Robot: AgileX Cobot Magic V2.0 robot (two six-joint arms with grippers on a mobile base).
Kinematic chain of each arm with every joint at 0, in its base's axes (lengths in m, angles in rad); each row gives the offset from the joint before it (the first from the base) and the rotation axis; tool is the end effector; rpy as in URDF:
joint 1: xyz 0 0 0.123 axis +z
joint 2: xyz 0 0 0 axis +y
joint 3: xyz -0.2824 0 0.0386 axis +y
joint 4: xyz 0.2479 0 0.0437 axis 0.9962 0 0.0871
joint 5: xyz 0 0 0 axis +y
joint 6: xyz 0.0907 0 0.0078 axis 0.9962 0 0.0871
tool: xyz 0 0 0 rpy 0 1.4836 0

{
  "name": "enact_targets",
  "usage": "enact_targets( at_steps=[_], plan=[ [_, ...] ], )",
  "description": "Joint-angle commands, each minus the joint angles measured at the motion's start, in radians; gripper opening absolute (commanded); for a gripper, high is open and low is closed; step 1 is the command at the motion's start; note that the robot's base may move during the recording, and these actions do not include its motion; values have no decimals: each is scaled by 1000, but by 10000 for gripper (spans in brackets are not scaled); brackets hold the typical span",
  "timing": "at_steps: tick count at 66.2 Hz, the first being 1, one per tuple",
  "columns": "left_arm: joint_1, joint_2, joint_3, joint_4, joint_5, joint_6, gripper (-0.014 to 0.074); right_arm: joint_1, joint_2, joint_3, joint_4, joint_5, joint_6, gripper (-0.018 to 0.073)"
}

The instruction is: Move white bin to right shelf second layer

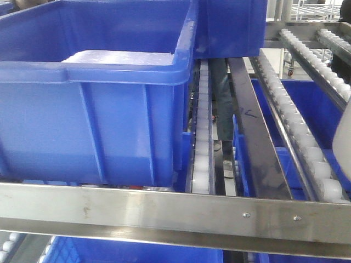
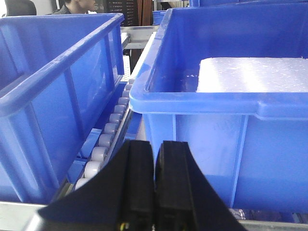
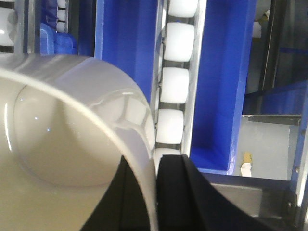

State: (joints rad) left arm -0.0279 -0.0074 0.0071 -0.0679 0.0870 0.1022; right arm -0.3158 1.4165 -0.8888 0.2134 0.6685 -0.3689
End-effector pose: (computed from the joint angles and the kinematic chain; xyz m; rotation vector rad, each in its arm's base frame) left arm 0.0562 -0.0021 0.2032 0.0537 1.5692 0.0006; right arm 0.2622 -0.0731 0.2405 0.1108 2.6497 0.0059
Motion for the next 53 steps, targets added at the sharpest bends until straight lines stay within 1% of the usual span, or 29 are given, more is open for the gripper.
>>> enact_targets(
  at_steps=[1, 20, 35, 53],
  plan=[
    [-3, -17, 37, -6, -87, -3, 85, -6, -31, -33, 22, -16, -9, 69],
    [-3, -17, 37, -6, -87, -3, 85, -6, -31, -34, 21, 5, -9, 74],
    [-3, -17, 37, -6, -87, -3, 85, -6, -31, -34, 21, 25, 14, 165],
    [-3, -17, 37, -6, -87, -3, 85, -6, -31, -34, 13, 30, 32, 174]
  ],
)
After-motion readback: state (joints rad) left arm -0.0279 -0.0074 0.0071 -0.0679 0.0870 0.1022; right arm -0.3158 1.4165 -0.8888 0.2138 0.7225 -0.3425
